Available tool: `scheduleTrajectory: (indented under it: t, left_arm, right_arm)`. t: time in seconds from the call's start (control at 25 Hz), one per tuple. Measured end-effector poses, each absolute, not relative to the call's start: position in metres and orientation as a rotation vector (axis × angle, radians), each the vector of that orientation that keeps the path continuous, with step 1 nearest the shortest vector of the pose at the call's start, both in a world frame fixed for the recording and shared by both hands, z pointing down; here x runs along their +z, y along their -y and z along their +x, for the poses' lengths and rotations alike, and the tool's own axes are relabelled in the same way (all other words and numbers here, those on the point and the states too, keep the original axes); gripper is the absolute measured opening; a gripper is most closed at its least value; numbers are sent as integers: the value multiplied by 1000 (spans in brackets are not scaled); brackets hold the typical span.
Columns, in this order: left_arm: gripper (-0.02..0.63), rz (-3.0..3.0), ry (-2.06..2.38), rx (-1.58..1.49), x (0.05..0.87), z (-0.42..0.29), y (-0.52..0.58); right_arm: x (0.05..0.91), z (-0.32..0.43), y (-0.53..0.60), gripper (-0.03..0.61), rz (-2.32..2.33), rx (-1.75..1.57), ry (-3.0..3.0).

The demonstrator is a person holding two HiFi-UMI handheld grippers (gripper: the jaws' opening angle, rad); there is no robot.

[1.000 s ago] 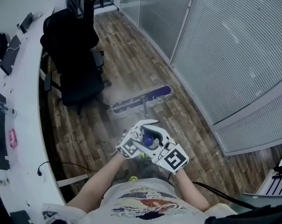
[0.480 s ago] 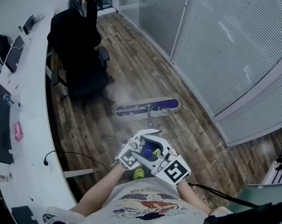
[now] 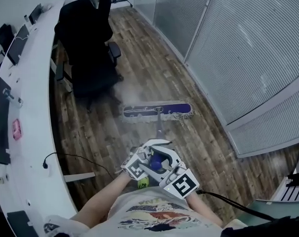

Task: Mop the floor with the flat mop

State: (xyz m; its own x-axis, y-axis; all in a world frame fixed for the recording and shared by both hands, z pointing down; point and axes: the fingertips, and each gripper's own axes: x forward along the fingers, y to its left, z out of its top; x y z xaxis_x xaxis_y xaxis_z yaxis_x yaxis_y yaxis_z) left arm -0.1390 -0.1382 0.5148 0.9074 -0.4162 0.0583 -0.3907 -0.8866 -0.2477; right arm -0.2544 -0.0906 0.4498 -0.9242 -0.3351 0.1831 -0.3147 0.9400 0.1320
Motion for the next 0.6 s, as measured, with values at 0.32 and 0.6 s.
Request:
scheduleTrajectory:
  t: [0.32,0.6]
  left_arm:
    - [121,-2834,-560,-204,527,-117,227]
    - [121,-2839,-580,-233,534,-101,341]
  right_arm:
    - [457,-232,183,238,604,-141,2939]
    - [457,-215,295,238,585,-183,2955]
